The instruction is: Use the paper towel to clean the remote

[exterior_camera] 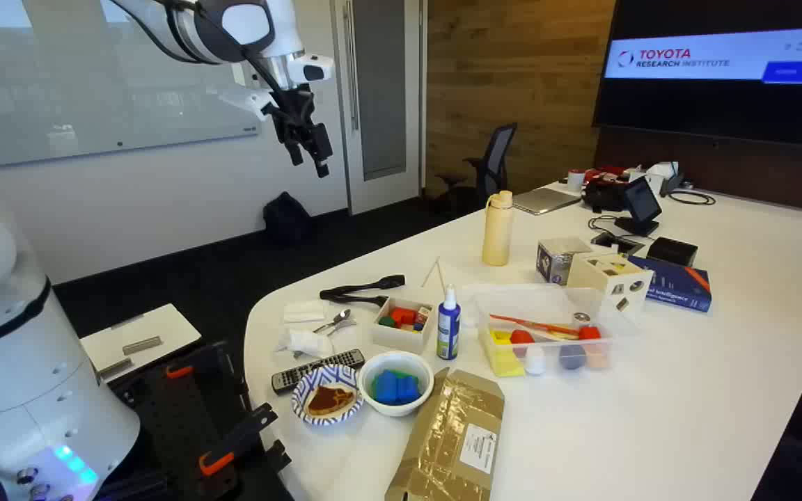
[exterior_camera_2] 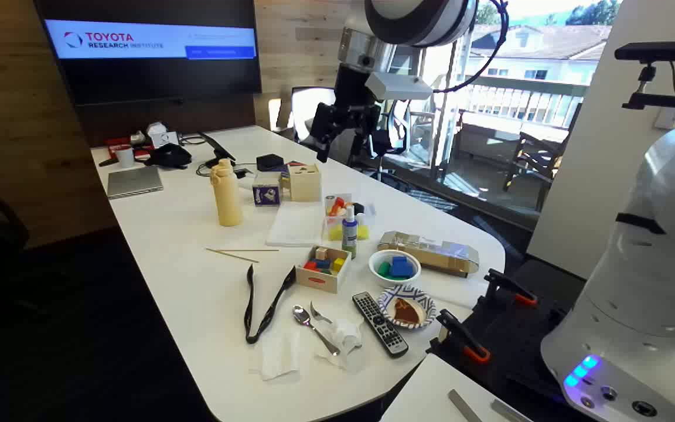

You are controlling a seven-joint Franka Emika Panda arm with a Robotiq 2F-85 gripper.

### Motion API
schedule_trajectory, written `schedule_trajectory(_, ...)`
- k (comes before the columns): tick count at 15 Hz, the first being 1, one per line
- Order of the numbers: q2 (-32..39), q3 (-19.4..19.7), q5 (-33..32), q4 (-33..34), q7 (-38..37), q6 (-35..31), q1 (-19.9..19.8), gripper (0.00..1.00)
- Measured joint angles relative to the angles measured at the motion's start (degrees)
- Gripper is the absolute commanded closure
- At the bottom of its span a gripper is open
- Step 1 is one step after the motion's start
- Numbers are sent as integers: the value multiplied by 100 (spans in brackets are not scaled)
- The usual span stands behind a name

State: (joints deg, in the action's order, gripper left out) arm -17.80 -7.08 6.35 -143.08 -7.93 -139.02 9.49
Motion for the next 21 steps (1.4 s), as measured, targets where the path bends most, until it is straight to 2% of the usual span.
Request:
schedule_trajectory(4,104,-80,-6,0,-19,-115,6,0)
schedule_trajectory(8,666,-439,-35,7,-134,-688,30,0)
schedule_trajectory(13,1290,-585,-100,57,-227,-970,71,0)
schedule_trajectory(16,2064,-717,-134,42,-706,-1827,229,0)
schedule_trajectory(18,2617,-712,-382,67,-1130,-2379,375,0)
schedule_trajectory(21,3344,-384,-1140,195,-1991,-2820,779,0)
